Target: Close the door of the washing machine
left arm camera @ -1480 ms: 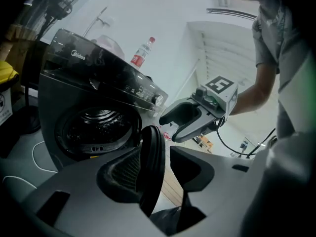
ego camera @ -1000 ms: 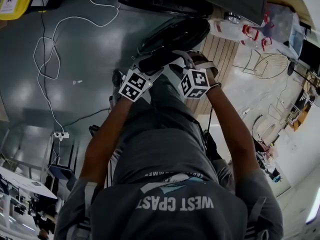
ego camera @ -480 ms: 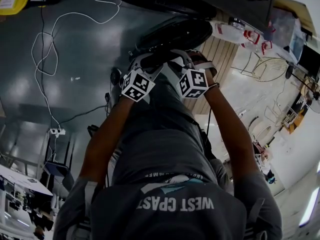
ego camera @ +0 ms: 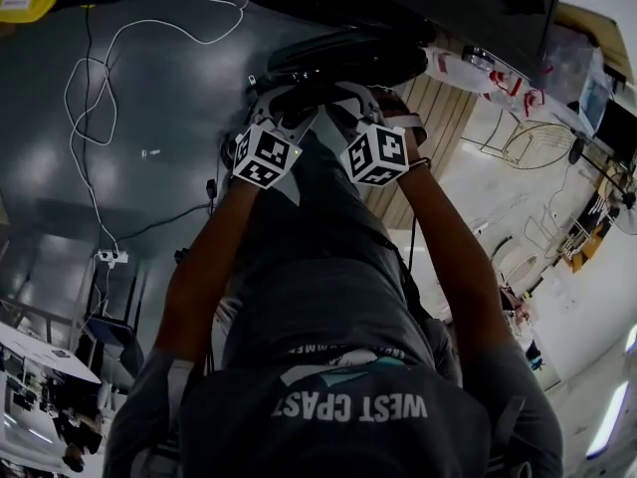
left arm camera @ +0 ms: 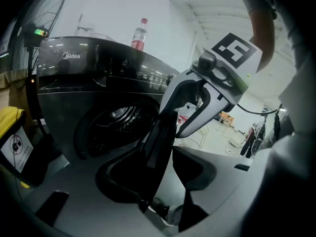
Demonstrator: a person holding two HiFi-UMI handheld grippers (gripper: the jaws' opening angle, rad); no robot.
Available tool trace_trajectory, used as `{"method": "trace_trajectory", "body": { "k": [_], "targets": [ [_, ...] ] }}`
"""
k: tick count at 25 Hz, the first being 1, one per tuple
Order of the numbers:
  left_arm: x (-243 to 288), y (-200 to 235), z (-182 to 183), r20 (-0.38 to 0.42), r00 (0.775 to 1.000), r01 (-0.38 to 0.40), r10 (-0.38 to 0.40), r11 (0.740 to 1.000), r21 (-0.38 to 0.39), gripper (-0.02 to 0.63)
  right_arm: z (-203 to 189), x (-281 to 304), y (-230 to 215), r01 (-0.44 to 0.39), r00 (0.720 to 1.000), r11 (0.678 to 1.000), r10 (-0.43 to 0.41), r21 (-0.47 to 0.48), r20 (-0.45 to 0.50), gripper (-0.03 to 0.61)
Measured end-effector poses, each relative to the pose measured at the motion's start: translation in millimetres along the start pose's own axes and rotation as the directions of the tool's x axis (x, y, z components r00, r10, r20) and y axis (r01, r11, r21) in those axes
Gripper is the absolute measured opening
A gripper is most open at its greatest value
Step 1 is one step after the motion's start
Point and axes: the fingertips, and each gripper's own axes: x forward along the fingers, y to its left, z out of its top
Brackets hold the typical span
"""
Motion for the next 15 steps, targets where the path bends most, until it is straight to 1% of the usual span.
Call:
{"method": "trace_trajectory", "body": {
  "k": [4,8,15],
  "targets": [
    [3,18,6,0.006,0.999,-0.042,0.042,0.999,-0.008,0.22,7,6,-15,0.027,1.0,1.0,-0.028,0.015,0.008,0.184],
    [5,39,14,0.015,0.996,-0.09,0.09,0.996,-0.01,0.221,16,14,-34,0.077,0.997,0.996,-0.077,0.048,0.008,0.179],
    [13,68,31,0.028,0.987,-0.161,0.159,0.986,0.053,0.221,22,22,-63,0.163,0.986,0.983,-0.165,0.082,0.009,0.176]
  ]
}}
